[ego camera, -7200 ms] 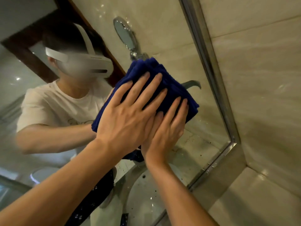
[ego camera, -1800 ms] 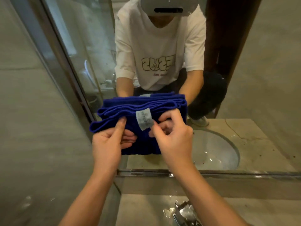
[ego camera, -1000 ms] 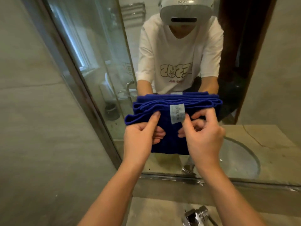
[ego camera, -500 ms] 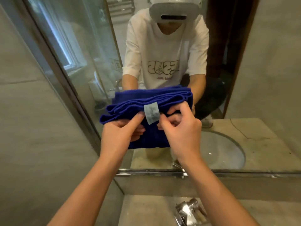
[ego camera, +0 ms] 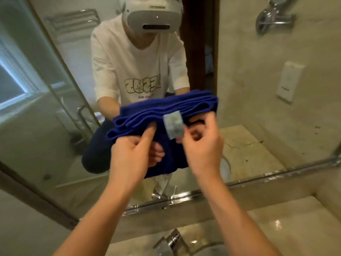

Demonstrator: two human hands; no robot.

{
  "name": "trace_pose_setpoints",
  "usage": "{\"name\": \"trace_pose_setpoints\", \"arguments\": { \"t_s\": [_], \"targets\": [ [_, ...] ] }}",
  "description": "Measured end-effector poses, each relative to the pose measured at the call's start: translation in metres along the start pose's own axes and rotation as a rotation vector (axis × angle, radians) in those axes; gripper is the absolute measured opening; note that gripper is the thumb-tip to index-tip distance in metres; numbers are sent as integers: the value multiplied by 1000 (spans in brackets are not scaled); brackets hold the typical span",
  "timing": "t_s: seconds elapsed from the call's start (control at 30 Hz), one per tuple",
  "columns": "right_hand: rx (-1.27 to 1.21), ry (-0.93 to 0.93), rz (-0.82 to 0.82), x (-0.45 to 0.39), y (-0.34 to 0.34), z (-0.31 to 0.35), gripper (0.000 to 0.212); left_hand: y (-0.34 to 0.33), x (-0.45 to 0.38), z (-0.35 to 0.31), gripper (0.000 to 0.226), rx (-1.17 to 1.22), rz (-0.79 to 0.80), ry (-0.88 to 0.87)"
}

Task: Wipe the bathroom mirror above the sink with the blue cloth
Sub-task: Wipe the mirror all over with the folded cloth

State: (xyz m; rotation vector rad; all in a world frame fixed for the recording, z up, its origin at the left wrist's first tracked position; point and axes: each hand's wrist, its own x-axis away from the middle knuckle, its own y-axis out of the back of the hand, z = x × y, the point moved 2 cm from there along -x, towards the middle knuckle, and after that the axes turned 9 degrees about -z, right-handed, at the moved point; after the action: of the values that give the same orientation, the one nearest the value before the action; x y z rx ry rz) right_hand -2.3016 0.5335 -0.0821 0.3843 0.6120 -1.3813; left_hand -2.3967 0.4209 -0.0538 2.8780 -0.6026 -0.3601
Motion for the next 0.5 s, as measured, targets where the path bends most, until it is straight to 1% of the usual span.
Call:
{"name": "trace_pose_setpoints", "arguments": {
  "t_s": [0.03,0.1,0.2,0.37,0.5],
  "targets": [
    [43,41,-3,5,-4,-1,27,4,1,4,59,-18,-21,19],
    [90,92,-20,6,-6,-6,29,7,2,6,62,-126,-56,-8],
    [61,129,-19,-7,4,-14,26,-6,3,-3,59,-152,-64,-59],
    [-84,86,-45,-30,36,-33,22,-43,10,-16,56,-180,-57,-133],
    [-143,9,-121,-49,66,-52,20,-81,16,-28,57,-285,-57,-286]
  ]
}}
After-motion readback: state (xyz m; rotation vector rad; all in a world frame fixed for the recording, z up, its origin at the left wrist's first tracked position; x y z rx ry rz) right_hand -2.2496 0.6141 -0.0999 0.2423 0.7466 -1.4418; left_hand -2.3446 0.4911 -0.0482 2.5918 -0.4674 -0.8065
